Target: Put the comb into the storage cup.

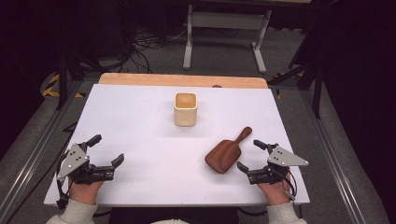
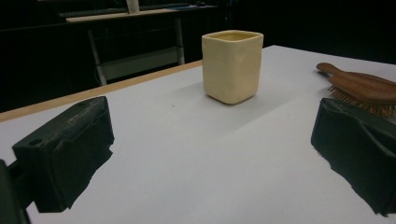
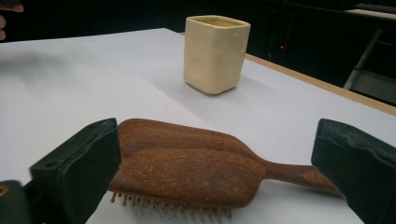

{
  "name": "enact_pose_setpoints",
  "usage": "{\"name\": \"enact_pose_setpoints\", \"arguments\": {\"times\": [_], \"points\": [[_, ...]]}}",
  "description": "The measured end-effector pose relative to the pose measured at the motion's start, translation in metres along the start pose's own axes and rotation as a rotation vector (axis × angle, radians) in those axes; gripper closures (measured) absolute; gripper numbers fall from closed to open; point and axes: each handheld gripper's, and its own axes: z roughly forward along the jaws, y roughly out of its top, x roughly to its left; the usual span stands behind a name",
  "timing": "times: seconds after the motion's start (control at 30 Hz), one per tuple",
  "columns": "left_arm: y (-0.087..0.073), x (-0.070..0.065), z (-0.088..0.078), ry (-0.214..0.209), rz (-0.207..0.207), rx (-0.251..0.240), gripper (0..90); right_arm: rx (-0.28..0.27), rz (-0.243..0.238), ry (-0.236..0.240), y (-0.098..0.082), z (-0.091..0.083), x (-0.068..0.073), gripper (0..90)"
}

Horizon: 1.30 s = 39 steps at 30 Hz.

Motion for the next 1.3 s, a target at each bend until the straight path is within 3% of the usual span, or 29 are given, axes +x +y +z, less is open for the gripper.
{"name": "enact_pose_setpoints", "arguments": {"times": [0.47,0.57,0.83,1.03,1.3], "points": [[0.0,0.0,0.002,-0.009,0.012,0.023,0.2,0.069,0.004,0.045,0.038,0.017,-0.018,6.0],[0.0,0.001,0.001,-0.031,0.0,0.014,0.2,0.094,0.003,0.047,0.045,0.023,-0.021,6.6],[0.001,0.003,0.001,-0.045,0.006,0.037,0.2,0.123,-0.013,0.065,0.063,0.037,-0.029,9.3],[0.001,0.004,0.001,-0.062,0.01,0.047,0.7,0.176,-0.026,0.088,0.073,0.049,-0.037,15.5],[0.001,0.005,0.001,-0.054,-0.003,0.046,0.4,0.263,-0.048,0.104,0.081,0.065,-0.047,17.6]]}}
